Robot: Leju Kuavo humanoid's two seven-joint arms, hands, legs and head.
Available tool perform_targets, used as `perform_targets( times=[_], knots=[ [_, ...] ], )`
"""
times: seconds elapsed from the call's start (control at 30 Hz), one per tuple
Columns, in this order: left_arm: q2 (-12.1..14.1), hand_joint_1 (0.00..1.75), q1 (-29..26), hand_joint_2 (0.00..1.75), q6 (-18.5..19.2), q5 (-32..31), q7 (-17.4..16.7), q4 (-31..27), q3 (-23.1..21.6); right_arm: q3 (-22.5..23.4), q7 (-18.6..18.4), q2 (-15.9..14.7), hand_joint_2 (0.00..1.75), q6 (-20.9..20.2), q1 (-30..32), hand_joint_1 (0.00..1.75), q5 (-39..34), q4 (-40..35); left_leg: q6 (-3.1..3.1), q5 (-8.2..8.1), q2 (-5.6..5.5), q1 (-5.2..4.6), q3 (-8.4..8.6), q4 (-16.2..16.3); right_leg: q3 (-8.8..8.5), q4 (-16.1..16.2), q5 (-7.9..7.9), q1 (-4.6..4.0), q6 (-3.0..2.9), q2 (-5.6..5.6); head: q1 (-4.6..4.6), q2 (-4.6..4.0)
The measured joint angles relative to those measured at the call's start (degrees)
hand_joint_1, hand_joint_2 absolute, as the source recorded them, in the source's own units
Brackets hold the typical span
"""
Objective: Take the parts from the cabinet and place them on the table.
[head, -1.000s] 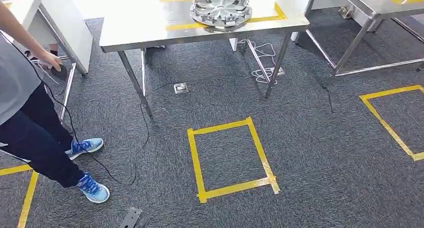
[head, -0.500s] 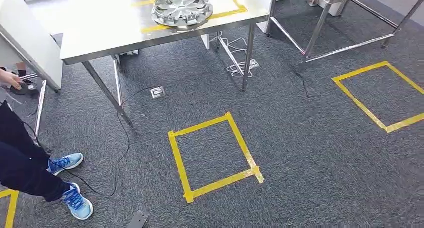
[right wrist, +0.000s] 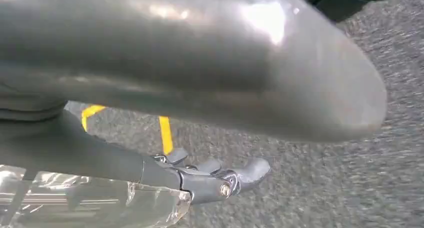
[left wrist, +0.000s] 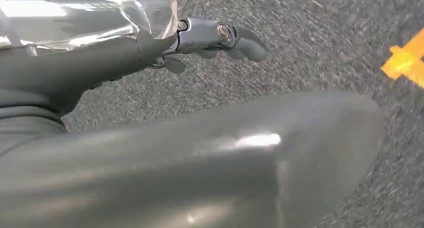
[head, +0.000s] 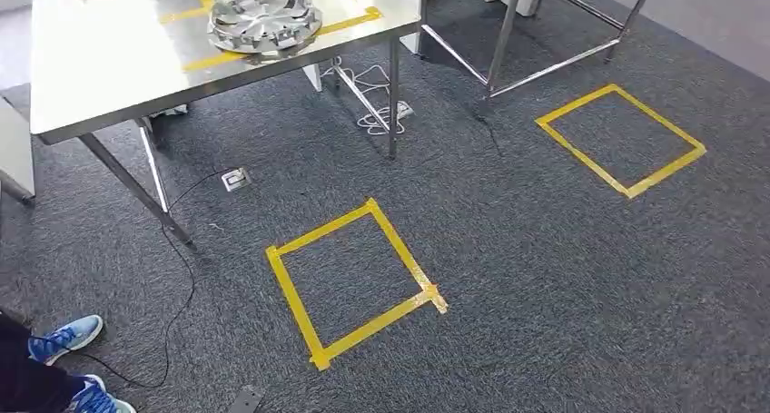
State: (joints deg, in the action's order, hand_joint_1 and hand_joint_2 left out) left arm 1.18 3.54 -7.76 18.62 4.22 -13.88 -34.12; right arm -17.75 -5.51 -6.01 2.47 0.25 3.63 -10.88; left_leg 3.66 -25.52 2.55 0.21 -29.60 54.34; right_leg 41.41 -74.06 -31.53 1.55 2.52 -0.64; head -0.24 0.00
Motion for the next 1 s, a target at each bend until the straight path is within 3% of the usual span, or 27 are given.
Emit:
perform_targets(
  times=[0.03, 0.07, 0.1, 0.13, 0.2, 0.27, 0.3, 0.37, 0.4, 0.43, 0.47, 0.5, 0.53, 0.6, 0.63, 0.67, 0.73, 0.8, 0.83, 0.87, 0.9, 0.97, 1.0],
  knots=[
    [-0.1, 0.0, 0.0, 0.0, -0.2, 0.0, 0.0, 0.0, 0.0, -0.1, 0.0, 0.0, 0.0, 0.0, 0.1, 0.0, 0.0, 0.0, -0.24, -0.01, 0.7, 0.05, -0.03, 0.1, -1.59, 2.5, 1.12, 0.42, 0.86, 0.29, 0.0, 0.0],
    [-0.2, 0.0, 0.0, 0.0, -0.5, 0.2, 0.0, 0.0, 0.0, -0.1, 0.0, -0.2, 0.0, 0.0, 0.1, 0.0, 0.1, 0.0, -0.54, -0.13, 1.32, 0.19, -0.11, 0.3, -4.19, 7.0, 2.71, 0.8, 1.73, 0.77, 0.0, 0.0],
    [-0.4, 0.0, 0.0, 0.0, -0.7, 0.3, 0.0, 0.0, 0.0, -0.2, 0.0, -0.3, 0.0, 0.0, 0.0, 0.0, 0.2, 0.0, -1.03, -0.32, 1.91, 0.3, -0.21, 0.7, -7.69, 12.9, 4.48, 1.02, 2.51, 1.95, 0.0, 0.0],
    [-0.4, 0.0, 0.0, 0.0, -0.9, 0.7, 0.0, 0.0, 0.0, -0.3, 0.0, -0.3, 0.0, 0.0, -0.3, 0.0, 0.2, 0.0, -1.57, -0.66, 2.58, 0.23, -0.32, 1.5, -10.35, 17.7, 4.83, 1.09, 2.52, 4.55, 0.06, 0.0],
    [-0.4, 0.0, 0.0, 0.0, -1.4, 0.9, 0.0, 0.0, 0.0, -0.6, -0.1, -0.3, 0.0, 0.0, -0.6, 0.0, 0.2, 0.0, -2.59, -1.1, 3.48, -0.08, -0.69, 2.0, -10.02, 17.1, 5.21, 0.44, 0.65, 3.29, -0.11, 0.0],
    [-0.5, 0.0, 0.1, 0.0, -1.8, 1.2, 0.1, 0.0, 0.0, -0.6, -0.1, -0.4, 0.0, 0.0, -0.4, 0.0, 0.2, 0.0, -3.16, -0.82, 4.24, 0.18, -0.46, 2.0, -9.39, 17.0, 5.42, 0.11, -0.17, 2.44, -0.13, 0.0],
    [-0.6, 0.0, 0.1, 0.0, -1.8, 1.2, 0.1, 0.0, 0.0, -0.7, -0.2, -0.5, 0.0, 0.0, -0.3, 0.0, 0.2, 0.0, -3.45, -0.95, 4.59, 0.36, -0.54, 2.1, -9.4, 17.2, 5.77, 0.44, -0.72, 1.85, -0.09, 0.0],
    [-0.5, 0.0, 0.0, 0.0, -1.8, 1.3, 0.1, 0.0, 0.0, -0.7, -0.2, -0.4, 0.0, 0.0, -0.4, 0.0, 0.2, 0.0, -4.04, -4.63, -0.03, 0.88, -1.92, 5.7, -9.09, 17.3, 6.23, 0.74, -1.49, 0.86, -0.2, 0.0],
    [-0.5, 0.0, -0.1, 0.0, -1.8, 1.3, 0.1, 0.0, 0.0, -0.8, -0.2, -0.4, 0.0, 0.0, -0.6, 0.0, 0.2, 0.0, -4.15, -7.5, -1.54, 0.89, -3.76, 10.3, -8.84, 17.2, 6.39, 0.64, -1.72, 0.35, -0.2, 0.0],
    [-0.6, 0.0, -0.2, 0.0, -1.8, 1.3, 0.1, 0.0, 0.0, -0.8, -0.2, -0.4, 0.0, 0.0, -0.7, 0.0, 0.2, 0.0, -4.21, -10.05, -2.12, 0.89, -6.02, 15.6, -8.51, 17.2, 6.6, 0.46, -2.03, -0.38, -0.2, 0.0],
    [-0.6, 0.0, -0.3, 0.0, -1.8, 1.3, 0.1, 0.0, 0.0, -0.8, -0.2, -0.4, 0.0, 0.0, -0.7, 0.0, 0.2, 0.0, -4.15, -11.47, -2.27, 0.89, -7.65, 19.4, -8.29, 17.2, 6.78, 0.24, -2.19, -1.04, -0.2, 0.0],
    [-0.6, 0.0, -0.4, 0.0, -1.8, 1.3, 0.1, 0.0, 0.0, -0.9, -0.2, -0.4, 0.0, 0.0, -0.6, 0.0, 0.2, 0.0, -4.01, -11.47, -2.33, 0.88, -8.17, 21.0, -8.16, 17.2, 6.92, 0.05, -2.19, -1.75, -0.17, 0.0],
    [-0.5, 0.0, -0.5, 0.0, -1.8, 1.3, 0.1, 0.0, 0.0, -0.9, -0.2, -0.4, 0.0, 0.0, -0.5, 0.0, 0.2, 0.0, -3.73, -10.16, -2.37, 0.88, -7.34, 19.5, -8.1, 17.2, 7.03, -0.1, -2.17, -2.49, -0.2, 0.0],
    [-0.5, 0.0, -0.4, 0.0, -1.8, 1.4, 0.1, 0.0, 0.0, -0.9, -0.2, -0.4, 0.0, 0.0, -0.5, 0.0, 0.2, 0.0, -2.89, -5.19, -3.18, 0.85, -2.45, 10.4, -8.15, 17.2, 7.36, -0.27, -2.01, -3.97, -0.17, 0.0],
    [-0.5, 0.0, -0.4, 0.0, -1.9, 1.4, 0.1, 0.0, 0.0, -0.9, -0.2, -0.3, 0.0, 0.0, -0.6, 0.0, 0.2, 0.0, -2.25, -2.91, -5.16, 0.76, 0.33, 5.1, -8.14, 17.2, 7.5, -0.26, -1.83, -4.7, -0.2, 0.0],
    [-0.1, 0.0, -0.4, 0.0, -2.1, 1.4, 0.2, 0.0, 0.0, -1.0, -0.2, 0.1, 0.0, 0.0, -0.8, 0.0, 0.2, 0.0, -1.58, -3.66, -8.47, 0.88, 1.18, 3.0, -7.83, 17.1, 7.81, -0.31, -1.35, -5.11, -0.02, 0.0],
    [-0.3, 0.0, -0.4, 0.0, -2.2, 1.6, 0.3, 0.0, 0.0, -1.0, -0.3, 0.0, 0.0, 0.1, -1.0, 0.0, 0.2, 0.0, -1.61, -3.39, -7.38, 0.24, 0.92, 2.8, -7.14, 17.1, 8.27, 0.09, -0.65, -6.29, -0.11, 0.0],
    [-0.3, 0.0, -0.3, 0.0, -2.3, 1.8, 0.4, 0.0, 0.0, -1.0, -0.3, 0.0, 0.0, 0.1, -0.7, 0.0, 0.2, 0.0, -0.92, -2.77, -6.17, -0.08, 0.9, 2.3, -6.89, 17.9, 9.04, 0.35, 0.46, -7.49, -0.11, 0.0],
    [-0.3, 0.0, -0.1, 0.0, -2.3, 1.8, 0.4, 0.0, 0.0, -1.0, -0.3, 0.0, 0.0, 0.1, -0.6, 0.0, 0.2, 0.0, -0.72, -1.63, -5.21, 0.64, 1.25, 0.9, -6.47, 17.1, 8.94, 0.38, 0.28, -5.8, 0.0, 0.0],
    [-0.4, 0.0, -0.1, 0.0, -2.2, 1.8, 0.5, 0.0, 0.0, -1.0, -0.3, 0.0, 0.0, 0.1, -0.8, 0.0, 0.2, 0.0, -0.46, -1.31, -4.64, 0.31, 1.19, 0.5, -5.13, 15.3, 7.45, -0.02, -0.15, -2.39, 0.09, 0.0],
    [-0.4, 0.0, -0.1, 0.0, -2.2, 1.8, 0.6, 0.0, 0.0, -1.0, -0.4, 0.0, 0.0, 0.1, -1.0, 0.0, 0.1, -0.1, -0.27, -1.1, -3.87, 0.23, 0.93, 0.5, -3.34, 11.6, 5.28, 0.0, -0.63, -0.99, 0.17, 0.0],
    [-0.5, 0.0, -0.2, 0.0, -2.2, 1.8, 0.6, 0.0, 0.0, -1.0, -0.5, 0.0, 0.0, 0.1, -1.3, 0.0, 0.0, -0.1, -0.27, -0.92, -2.05, -0.1, 0.44, 0.5, 0.66, 2.0, 1.28, 0.08, -0.86, -0.12, 0.13, 0.0],
    [-0.5, 0.0, -0.2, 0.0, -2.3, 1.9, 0.5, 0.0, 0.0, -1.0, -0.5, 0.0, 0.0, 0.1, -1.3, 0.0, 0.0, -0.1, -0.34, -0.82, -1.28, -0.21, 0.25, 0.6, 1.47, -0.7, 0.46, 0.1, -0.55, -0.01, 0.17, 0.0]
  ],
)
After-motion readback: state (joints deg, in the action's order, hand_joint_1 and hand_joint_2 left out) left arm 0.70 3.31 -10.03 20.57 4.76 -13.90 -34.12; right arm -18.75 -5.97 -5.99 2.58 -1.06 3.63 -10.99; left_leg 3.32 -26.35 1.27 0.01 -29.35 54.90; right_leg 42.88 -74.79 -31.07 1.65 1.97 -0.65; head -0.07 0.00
